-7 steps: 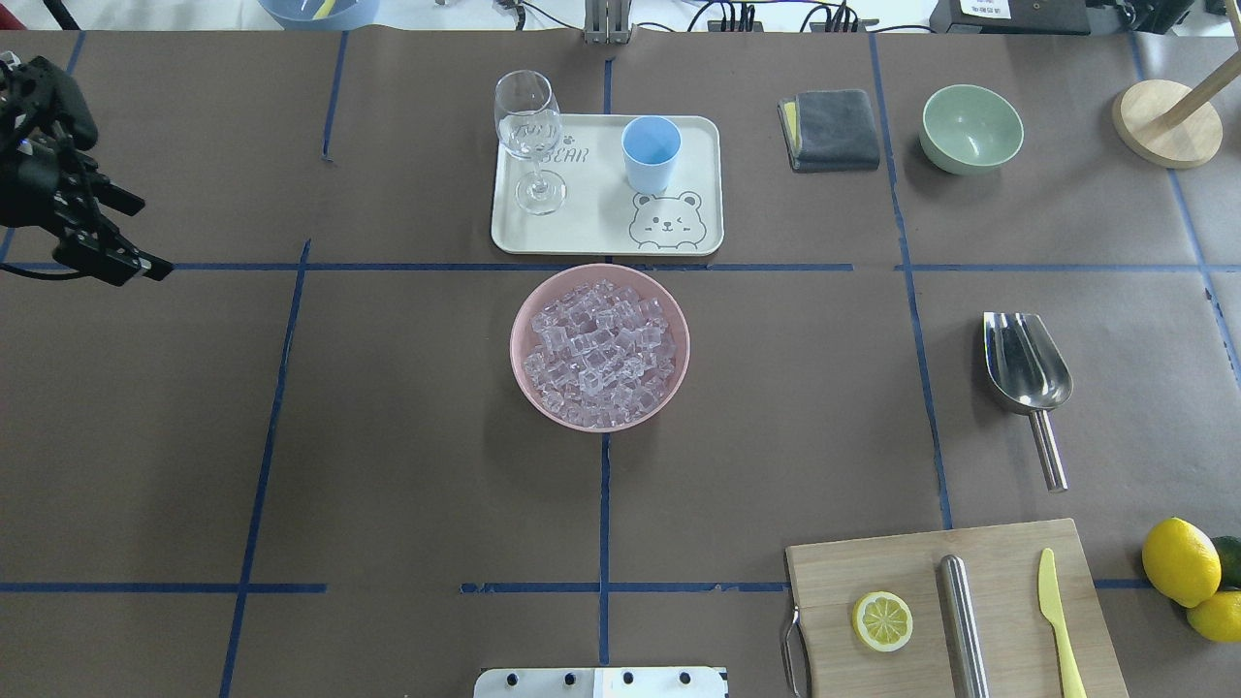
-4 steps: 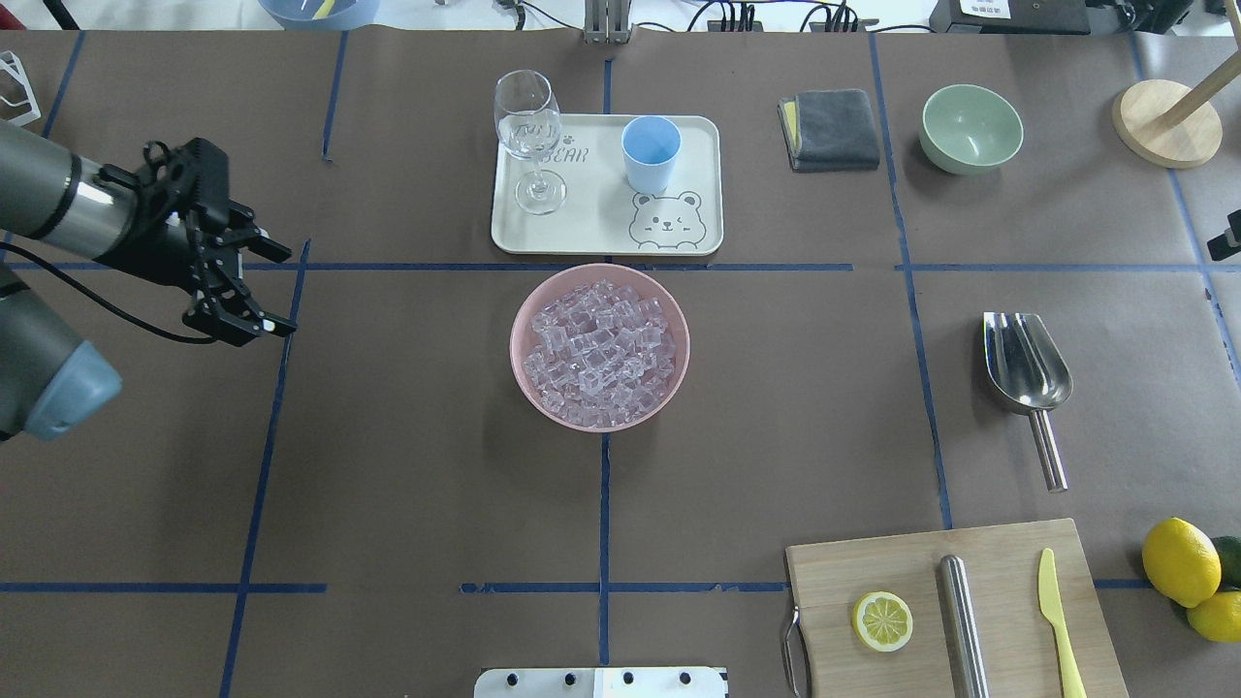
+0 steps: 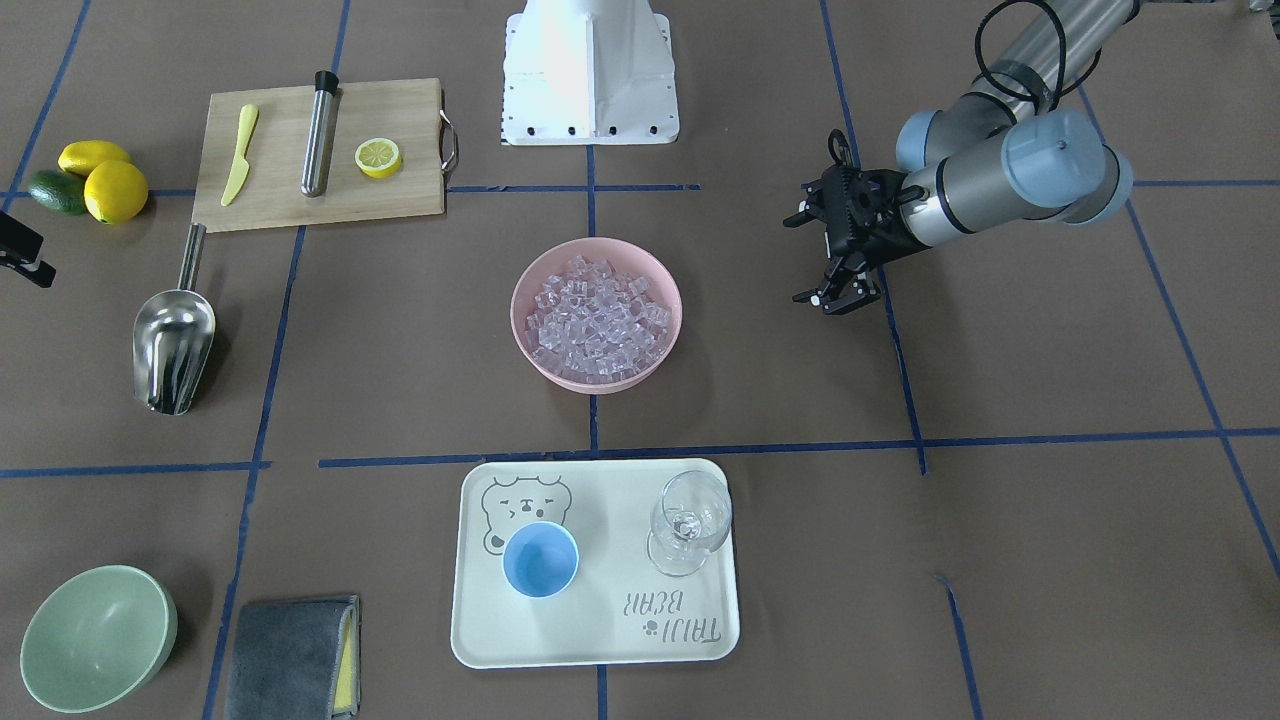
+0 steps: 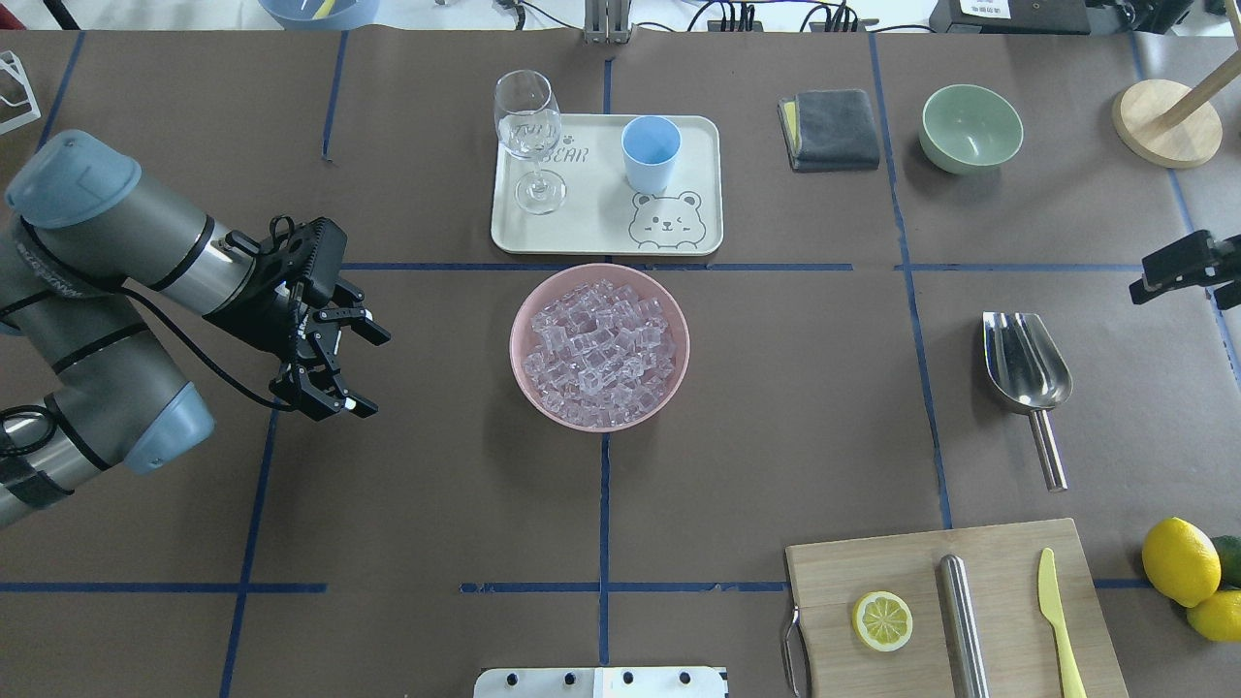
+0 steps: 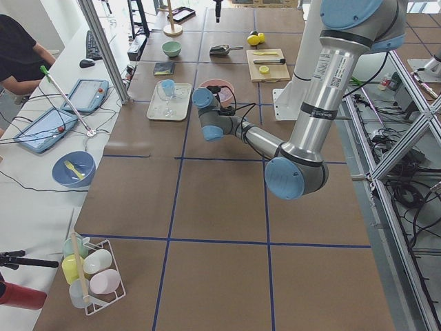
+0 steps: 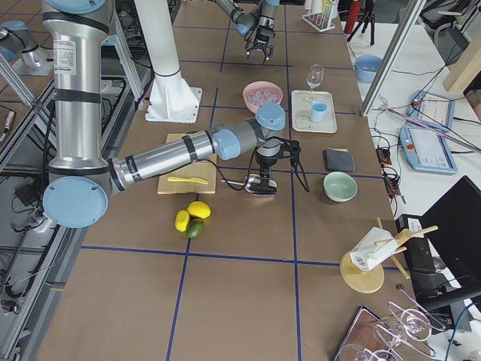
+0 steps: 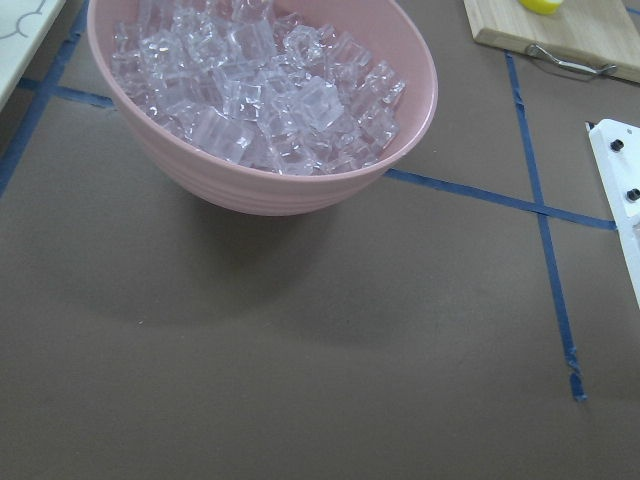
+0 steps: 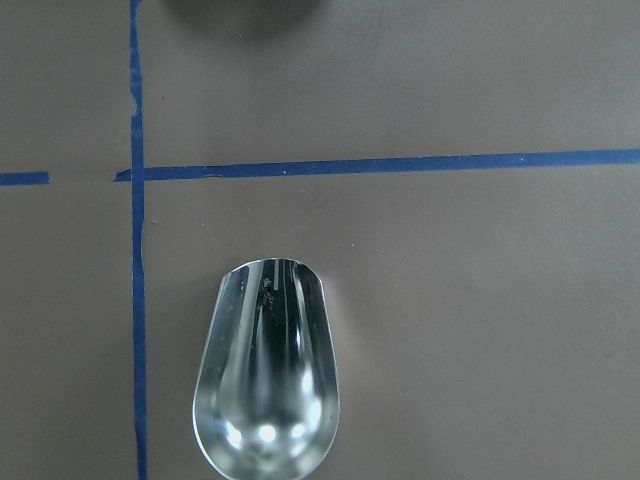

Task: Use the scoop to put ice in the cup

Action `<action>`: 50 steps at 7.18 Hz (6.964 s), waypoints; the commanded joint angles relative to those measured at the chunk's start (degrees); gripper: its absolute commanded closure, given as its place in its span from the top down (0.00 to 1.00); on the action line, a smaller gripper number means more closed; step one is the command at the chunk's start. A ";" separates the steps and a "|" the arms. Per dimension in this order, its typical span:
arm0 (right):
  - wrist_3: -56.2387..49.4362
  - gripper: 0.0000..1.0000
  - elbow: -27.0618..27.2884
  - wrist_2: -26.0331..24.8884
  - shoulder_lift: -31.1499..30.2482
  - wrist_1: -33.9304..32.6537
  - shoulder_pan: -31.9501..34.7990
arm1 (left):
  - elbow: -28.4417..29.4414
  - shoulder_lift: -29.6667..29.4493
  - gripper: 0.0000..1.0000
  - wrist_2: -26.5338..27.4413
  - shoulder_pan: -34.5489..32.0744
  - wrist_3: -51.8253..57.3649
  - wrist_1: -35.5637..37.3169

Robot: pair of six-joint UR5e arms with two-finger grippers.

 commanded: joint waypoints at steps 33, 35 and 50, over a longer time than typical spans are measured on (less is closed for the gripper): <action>20.20 0.00 9.30 -24.62 14.12 3.16 -13.77 | 4.01 -3.32 1.00 0.59 2.52 0.13 0.11; -0.68 0.00 7.90 -25.15 15.62 3.24 -13.15 | 4.01 -4.11 1.00 0.59 2.52 -0.04 0.20; -57.51 0.00 3.86 -32.05 43.64 -48.04 -25.70 | 10.16 -8.86 1.00 13.68 7.17 -1.97 -6.83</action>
